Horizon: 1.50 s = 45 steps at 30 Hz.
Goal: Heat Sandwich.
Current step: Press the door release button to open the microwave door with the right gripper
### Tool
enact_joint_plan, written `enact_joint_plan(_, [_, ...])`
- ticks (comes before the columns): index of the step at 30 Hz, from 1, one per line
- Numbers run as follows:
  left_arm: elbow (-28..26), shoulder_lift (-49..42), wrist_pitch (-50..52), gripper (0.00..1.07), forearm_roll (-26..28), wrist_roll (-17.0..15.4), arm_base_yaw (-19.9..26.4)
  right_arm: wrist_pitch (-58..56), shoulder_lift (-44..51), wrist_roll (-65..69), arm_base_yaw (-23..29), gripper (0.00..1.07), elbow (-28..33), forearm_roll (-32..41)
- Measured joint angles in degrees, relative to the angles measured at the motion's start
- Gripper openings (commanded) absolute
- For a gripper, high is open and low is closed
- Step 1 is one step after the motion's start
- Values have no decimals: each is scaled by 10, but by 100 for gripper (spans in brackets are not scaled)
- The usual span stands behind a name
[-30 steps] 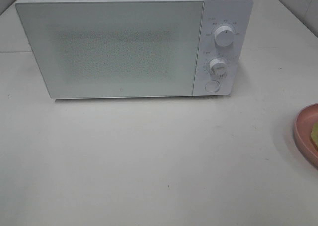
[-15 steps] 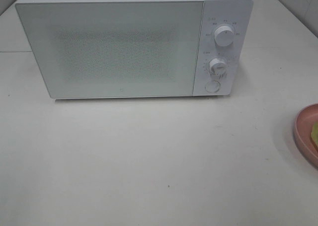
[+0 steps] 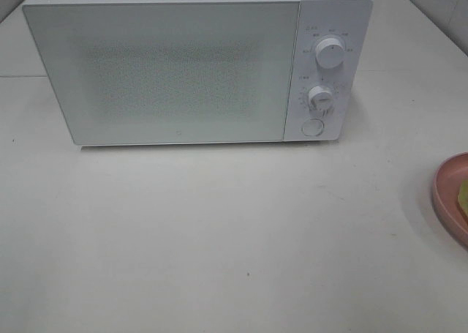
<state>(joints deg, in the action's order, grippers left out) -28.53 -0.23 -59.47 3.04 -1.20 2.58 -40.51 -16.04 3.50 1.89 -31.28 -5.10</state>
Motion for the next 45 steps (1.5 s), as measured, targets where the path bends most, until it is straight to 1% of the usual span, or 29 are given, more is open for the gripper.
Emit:
enact_joint_plan(11, [0, 0, 0, 98, 0, 0, 0, 70, -68, 0, 0, 74, 0, 0])
enact_joint_plan(39, [0, 0, 0, 98, 0, 0, 0, 276, -300, 0, 0, 74, 0, 0])
enact_joint_plan(45, [0, 0, 0, 98, 0, 0, 0, 321, -337, 1, 0, 74, 0, 0])
